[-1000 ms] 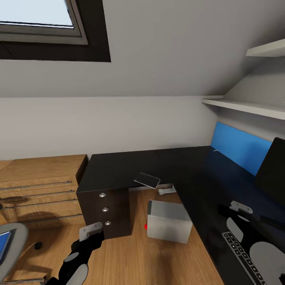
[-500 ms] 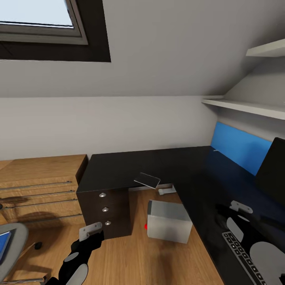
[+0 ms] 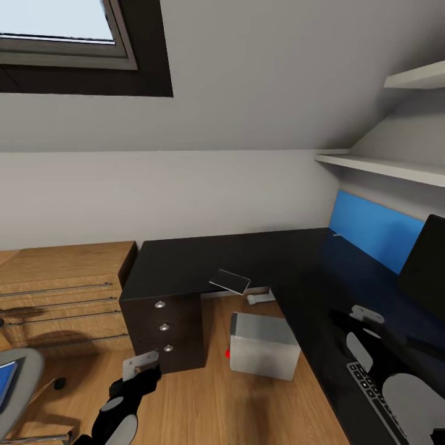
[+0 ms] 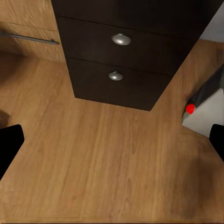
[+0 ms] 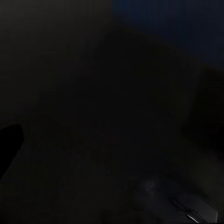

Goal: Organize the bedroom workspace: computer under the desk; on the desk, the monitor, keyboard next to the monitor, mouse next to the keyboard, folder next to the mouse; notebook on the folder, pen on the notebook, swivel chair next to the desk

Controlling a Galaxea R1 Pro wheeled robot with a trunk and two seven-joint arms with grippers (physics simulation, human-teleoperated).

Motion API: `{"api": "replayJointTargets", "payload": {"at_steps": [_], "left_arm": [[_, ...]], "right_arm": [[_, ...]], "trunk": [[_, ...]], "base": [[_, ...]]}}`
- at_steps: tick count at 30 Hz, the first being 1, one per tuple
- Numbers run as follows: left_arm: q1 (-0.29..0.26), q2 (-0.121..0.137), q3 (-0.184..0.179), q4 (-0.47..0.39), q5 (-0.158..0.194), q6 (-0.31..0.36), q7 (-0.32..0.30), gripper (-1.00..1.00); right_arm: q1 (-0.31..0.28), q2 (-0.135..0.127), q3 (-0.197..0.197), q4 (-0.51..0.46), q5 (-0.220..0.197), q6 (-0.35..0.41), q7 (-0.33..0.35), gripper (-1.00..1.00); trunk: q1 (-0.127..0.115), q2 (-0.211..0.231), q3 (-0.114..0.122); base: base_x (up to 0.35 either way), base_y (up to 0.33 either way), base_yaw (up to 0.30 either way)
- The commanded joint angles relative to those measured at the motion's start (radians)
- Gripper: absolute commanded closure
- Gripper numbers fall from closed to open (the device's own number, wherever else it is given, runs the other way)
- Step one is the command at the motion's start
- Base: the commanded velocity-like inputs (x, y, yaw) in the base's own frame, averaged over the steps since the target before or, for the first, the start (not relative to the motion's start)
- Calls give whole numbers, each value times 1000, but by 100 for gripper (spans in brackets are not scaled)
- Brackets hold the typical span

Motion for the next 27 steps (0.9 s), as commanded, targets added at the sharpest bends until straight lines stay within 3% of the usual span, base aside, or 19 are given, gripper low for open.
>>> {"api": "replayJointTargets", "payload": {"at_steps": [1,3,8,9,12,13,15,17,18,20,24,27], "left_arm": [[-1,0,-3,6,4,3,7,-100],[-1,0,-4,19,3,2,7,-100],[-1,-3,-7,89,4,0,3,-100],[-1,-4,-7,139,4,-3,2,-100],[-1,-7,-9,309,4,-49,0,-100],[-1,-9,-10,355,4,-79,-1,-100],[-1,-18,-11,422,4,-124,-5,-100],[-1,-28,-12,495,3,-159,-17,-100],[-1,-34,-12,571,0,-193,-43,-100],[-1,-39,-13,658,-2,-251,-109,-100],[-1,-41,-16,737,-4,-324,-238,-100],[-1,-41,-17,763,-4,-344,-297,-100]], "right_arm": [[0,6,3,-17,-4,12,-6,-100],[2,17,3,-56,-2,33,-7,-100],[62,79,5,-271,9,133,-55,-100],[93,109,22,-328,33,153,-104,-100],[143,215,122,-416,123,177,-249,-100],[150,246,153,-420,140,179,-286,-100],[156,286,192,-408,155,180,-331,-100],[159,314,222,-389,163,179,-361,-100],[161,330,243,-375,167,178,-377,-100],[162,341,257,-365,168,177,-386,-100],[166,358,264,-322,167,163,-390,-100],[175,368,267,-191,167,80,-387,-100]], "trunk": [[0,-1,-1],[0,-1,-1],[0,-1,-1],[0,-1,-1],[0,-1,-1],[0,-1,-2],[0,-1,-2],[0,-1,-3],[0,-1,-3],[0,-1,-4],[0,-1,-6],[0,-1,-7]], "base": [[0,0,0],[0,0,4],[0,0,141],[0,0,230],[0,0,254],[0,0,266],[0,0,269],[0,0,271],[0,0,272],[0,0,273],[0,0,273],[0,0,273]]}}
